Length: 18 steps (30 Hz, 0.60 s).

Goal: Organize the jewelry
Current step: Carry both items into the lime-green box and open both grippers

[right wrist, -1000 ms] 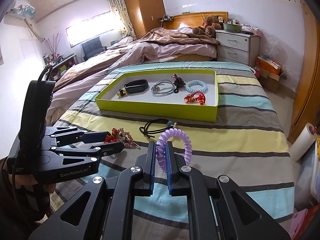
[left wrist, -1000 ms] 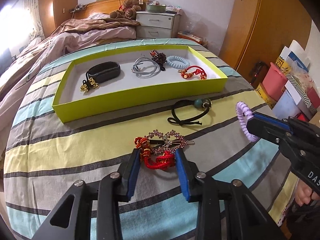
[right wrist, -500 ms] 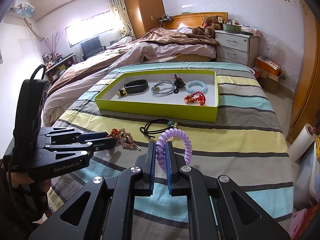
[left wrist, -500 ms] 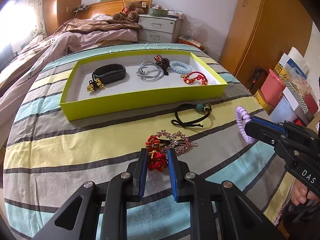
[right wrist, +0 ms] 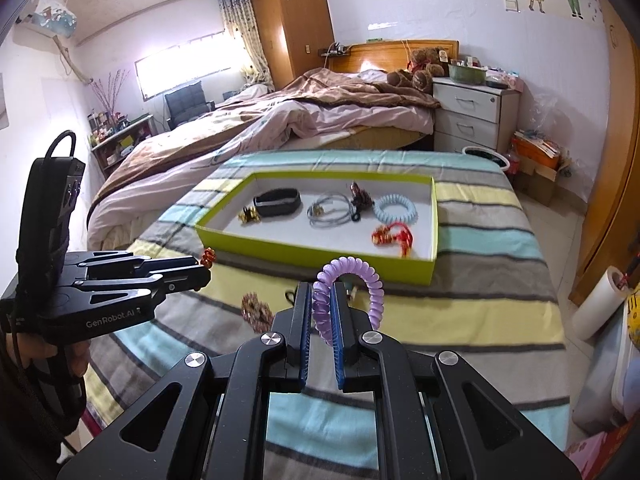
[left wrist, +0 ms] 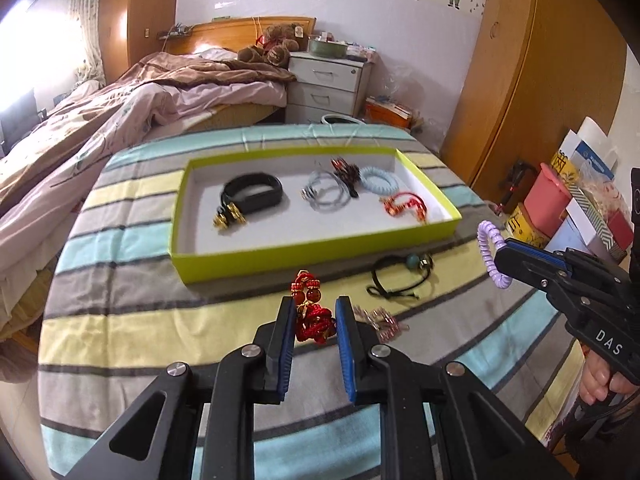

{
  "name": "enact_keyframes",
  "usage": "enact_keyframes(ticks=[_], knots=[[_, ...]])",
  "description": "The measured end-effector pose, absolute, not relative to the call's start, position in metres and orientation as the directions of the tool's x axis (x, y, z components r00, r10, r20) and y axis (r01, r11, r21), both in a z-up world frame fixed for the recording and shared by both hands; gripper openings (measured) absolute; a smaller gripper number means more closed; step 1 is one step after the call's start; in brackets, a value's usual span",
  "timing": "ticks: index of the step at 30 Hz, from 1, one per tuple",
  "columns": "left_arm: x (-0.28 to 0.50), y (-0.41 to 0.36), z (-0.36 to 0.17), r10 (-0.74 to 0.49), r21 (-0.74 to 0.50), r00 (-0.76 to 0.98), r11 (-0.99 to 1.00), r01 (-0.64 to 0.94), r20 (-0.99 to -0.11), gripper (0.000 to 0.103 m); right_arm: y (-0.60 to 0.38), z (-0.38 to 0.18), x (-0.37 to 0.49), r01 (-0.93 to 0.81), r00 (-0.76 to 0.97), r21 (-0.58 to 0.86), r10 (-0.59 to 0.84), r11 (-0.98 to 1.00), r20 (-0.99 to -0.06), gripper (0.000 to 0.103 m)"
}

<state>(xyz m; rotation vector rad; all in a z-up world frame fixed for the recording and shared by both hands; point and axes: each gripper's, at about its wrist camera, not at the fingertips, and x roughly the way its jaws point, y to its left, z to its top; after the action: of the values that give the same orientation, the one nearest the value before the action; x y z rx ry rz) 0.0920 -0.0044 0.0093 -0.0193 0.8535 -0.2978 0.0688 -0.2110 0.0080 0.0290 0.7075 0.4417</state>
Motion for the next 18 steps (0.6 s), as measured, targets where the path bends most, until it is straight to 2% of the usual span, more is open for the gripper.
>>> enact_keyframes(ticks=[8, 18], knots=[[0.114, 0.006, 0.025, -0.269, -0.142, 0.640, 0.959, 0.244, -0.720, 0.020, -0.200, 0.019, 0.094, -0.401, 0.672, 0.144, 0.398, 0.905, -0.625, 0.010], [0.166, 0.008, 0.022, -0.275, -0.146, 0.621, 0.957, 0.252, -0.734, 0.020, -0.189, 0.007, 0.154, -0.391, 0.641, 0.117, 0.362, 0.913, -0.677, 0.010]])
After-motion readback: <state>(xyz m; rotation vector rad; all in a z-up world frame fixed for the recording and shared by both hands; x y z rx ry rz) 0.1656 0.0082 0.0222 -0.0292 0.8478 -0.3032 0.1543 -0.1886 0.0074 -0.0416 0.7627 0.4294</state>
